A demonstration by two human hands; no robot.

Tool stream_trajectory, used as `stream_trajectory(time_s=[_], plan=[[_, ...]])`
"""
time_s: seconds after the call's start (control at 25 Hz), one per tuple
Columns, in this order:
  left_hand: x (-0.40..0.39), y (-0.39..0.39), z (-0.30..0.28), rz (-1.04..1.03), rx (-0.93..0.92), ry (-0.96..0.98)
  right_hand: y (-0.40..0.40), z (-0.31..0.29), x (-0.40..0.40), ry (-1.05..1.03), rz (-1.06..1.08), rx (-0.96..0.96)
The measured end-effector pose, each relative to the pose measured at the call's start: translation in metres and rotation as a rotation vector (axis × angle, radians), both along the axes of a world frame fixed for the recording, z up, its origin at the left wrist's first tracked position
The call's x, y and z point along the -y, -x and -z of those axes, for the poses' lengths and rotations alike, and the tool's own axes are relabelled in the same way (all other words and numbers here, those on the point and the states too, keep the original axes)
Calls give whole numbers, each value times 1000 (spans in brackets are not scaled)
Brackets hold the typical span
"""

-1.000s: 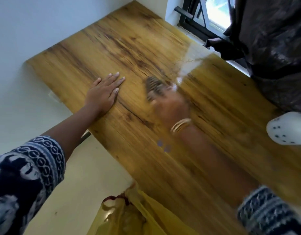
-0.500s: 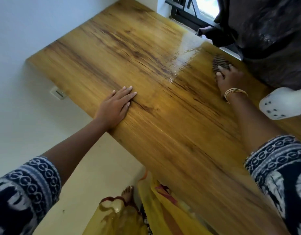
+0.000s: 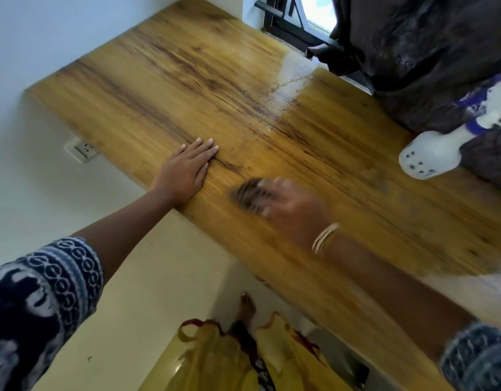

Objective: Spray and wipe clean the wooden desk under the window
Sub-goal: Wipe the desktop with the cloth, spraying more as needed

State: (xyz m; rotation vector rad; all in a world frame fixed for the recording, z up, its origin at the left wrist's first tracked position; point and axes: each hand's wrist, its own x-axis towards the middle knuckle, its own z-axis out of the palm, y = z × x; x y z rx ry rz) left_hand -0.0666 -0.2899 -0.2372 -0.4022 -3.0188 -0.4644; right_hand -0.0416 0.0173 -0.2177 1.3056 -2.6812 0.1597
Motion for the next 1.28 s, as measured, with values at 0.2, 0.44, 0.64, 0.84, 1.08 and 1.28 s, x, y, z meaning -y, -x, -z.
stream_trajectory(time_s=[0.2, 0.44, 0.64, 0.84, 1.08, 1.28], plan=[[-7, -7, 2, -34, -15, 32, 103, -2, -71, 127, 897, 47], [-17, 2, -1, -40, -6, 56, -31, -9, 44, 107, 327, -42], [-50, 43, -10, -37, 27, -41, -17, -3, 21, 21, 36, 38], [-106, 77, -7, -127, 82, -125, 179, -1, -75, -1, 764, 67], [-128, 87, -1, -154, 44, -47, 193, -6, -49, -33, 836, 63], [-130, 88, -2, -173, 21, -36, 168, 0, -12, -138, 221, -22]])
